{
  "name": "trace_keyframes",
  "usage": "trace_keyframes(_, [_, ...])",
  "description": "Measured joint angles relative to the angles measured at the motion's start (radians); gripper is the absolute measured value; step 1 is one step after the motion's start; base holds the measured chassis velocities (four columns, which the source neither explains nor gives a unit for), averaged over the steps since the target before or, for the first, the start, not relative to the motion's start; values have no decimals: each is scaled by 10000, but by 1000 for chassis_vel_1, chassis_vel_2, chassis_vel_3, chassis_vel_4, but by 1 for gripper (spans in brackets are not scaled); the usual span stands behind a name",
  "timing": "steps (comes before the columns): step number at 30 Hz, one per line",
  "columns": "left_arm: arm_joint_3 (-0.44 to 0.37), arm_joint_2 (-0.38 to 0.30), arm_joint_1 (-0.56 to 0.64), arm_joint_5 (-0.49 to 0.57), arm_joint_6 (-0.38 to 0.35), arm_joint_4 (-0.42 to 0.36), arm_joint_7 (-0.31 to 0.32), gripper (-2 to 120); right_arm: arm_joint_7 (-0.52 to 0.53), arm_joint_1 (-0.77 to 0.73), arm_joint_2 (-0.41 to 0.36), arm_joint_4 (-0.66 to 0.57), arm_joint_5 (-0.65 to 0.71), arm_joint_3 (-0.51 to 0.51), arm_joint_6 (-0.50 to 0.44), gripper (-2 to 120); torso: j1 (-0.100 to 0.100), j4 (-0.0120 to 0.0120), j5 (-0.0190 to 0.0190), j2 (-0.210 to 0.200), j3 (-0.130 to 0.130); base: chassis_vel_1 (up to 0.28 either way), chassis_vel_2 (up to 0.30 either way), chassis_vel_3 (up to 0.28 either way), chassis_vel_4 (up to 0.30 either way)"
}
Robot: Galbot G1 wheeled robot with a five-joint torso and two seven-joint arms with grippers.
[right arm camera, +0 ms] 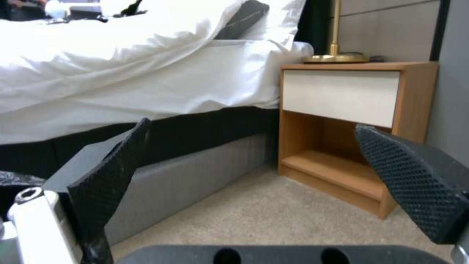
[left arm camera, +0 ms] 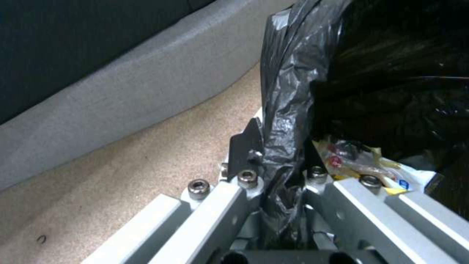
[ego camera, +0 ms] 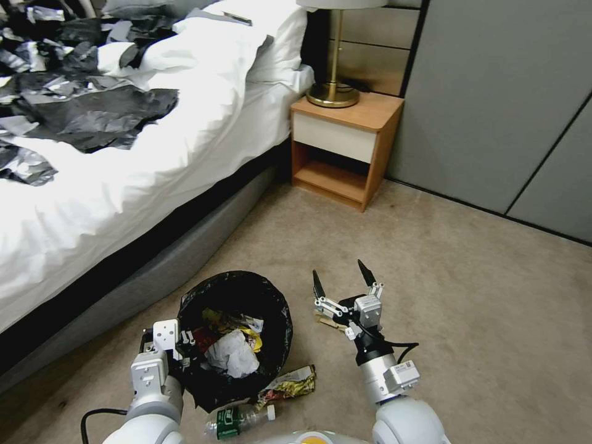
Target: Pick up the trash bin, then pick up the garbage from the floor and place it into the trash bin.
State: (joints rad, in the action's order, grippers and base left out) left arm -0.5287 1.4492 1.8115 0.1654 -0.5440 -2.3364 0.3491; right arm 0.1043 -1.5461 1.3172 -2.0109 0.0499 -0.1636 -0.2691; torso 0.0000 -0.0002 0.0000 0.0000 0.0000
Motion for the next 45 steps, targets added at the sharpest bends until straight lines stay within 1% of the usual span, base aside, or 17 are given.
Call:
trace_keyframes(5, [0, -2, 37, -32, 5, -2, 0, 0, -441, 219, -198, 313, -89, -229, 94, 100, 0, 0, 0, 0, 0, 0, 0, 0, 0])
trace_keyframes(9, [10, 0, 111, -101, 24, -10, 0, 0, -891, 697, -425, 978, -136, -455, 268, 100, 0, 1, 1, 0, 0, 0, 0, 0, 0])
trace_keyframes(12, [1, -5, 227, -176, 58, -59, -1, 0, -1689, 1374, -871, 1965, -137, -633, 482, 100, 0, 2, 2, 0, 0, 0, 0, 0, 0])
trace_keyframes(13, [1, -5, 227, -176, 58, -59, -1, 0, -1689, 1374, -871, 1965, -137, -633, 482, 100, 0, 2, 2, 0, 0, 0, 0, 0, 0])
trace_keyframes(16, [-5, 6, 278, -245, 102, -76, -9, 0, -2083, 1892, -1358, 2946, -178, -465, 570, 100, 0, 3, 2, 0, 0, 0, 0, 0, 0])
trace_keyframes(18, [-4, 12, 282, -262, 112, -76, -9, 0, -2169, 1984, -1441, 3148, -226, -423, 589, 100, 0, 2, 2, 0, 0, 0, 0, 0, 0])
trace_keyframes(19, [9, 34, 296, -302, 123, -76, -10, 0, -2304, 2254, -1627, 3765, -368, -267, 612, 100, 0, 2, -1, 0, 0, 0, 0, 0, 0])
trace_keyframes(20, [9, 34, 296, -302, 123, -76, -10, 0, -2304, 2254, -1627, 3765, -368, -267, 612, 100, 0, 2, -1, 0, 0, 0, 0, 0, 0])
trace_keyframes(21, [18, 46, 300, -317, 122, -74, -17, 0, -2326, 2393, -1671, 4115, -415, -169, 610, 100, 0, 2, 1, 0, 0, 0, 0, 0, 0])
trace_keyframes(23, [29, 63, 295, -337, 123, -39, -24, 0, -2461, 2693, -1661, 4882, -520, -31, 534, 100, 0, 1, 0, 0, 0, 0, 0, 0, 0])
trace_keyframes(24, [29, 63, 295, -337, 123, -39, -24, 0, -2461, 2693, -1661, 4882, -520, -31, 534, 100, 0, 1, 0, 0, 0, 0, 0, 0, 0])
trace_keyframes(25, [37, 70, 280, -344, 123, 0, -28, 0, -2606, 2889, -1607, 5349, -591, 34, 417, 100, 0, 1, 1, 0, 0, 0, 0, 0, 0])
trace_keyframes(26, [38, 70, 278, -345, 123, 3, -28, 0, -2630, 2920, -1598, 5413, -602, 43, 401, 100, 0, 2, 1, 0, 1, 0, 0, 0, 0])
trace_keyframes(27, [42, 73, 257, -350, 118, 46, -29, 0, -2865, 3213, -1506, 6018, -788, 115, 214, 100, 0, 2, 1, 0, 1, 0, 0, 0, 0])
trace_keyframes(28, [42, 73, 257, -350, 118, 46, -29, 0, -2865, 3213, -1506, 6018, -788, 115, 214, 100, 0, 2, 1, 0, 1, 0, 0, 0, 0])
trace_keyframes(35, [36, 74, 168, -336, 74, 123, -38, 0, -3579, 4073, -1119, 7808, -1779, 168, -327, 100, 0, 1, -2, 0, 0, 0, 0, 0, 0])
trace_keyframes(45, [29, 69, 102, -309, 60, 236, -9, 0, -3751, 4685, -702, 9255, -2548, 28, -978, 100, 0, 1, -1, 0, 1, 0, 0, 0, 0])
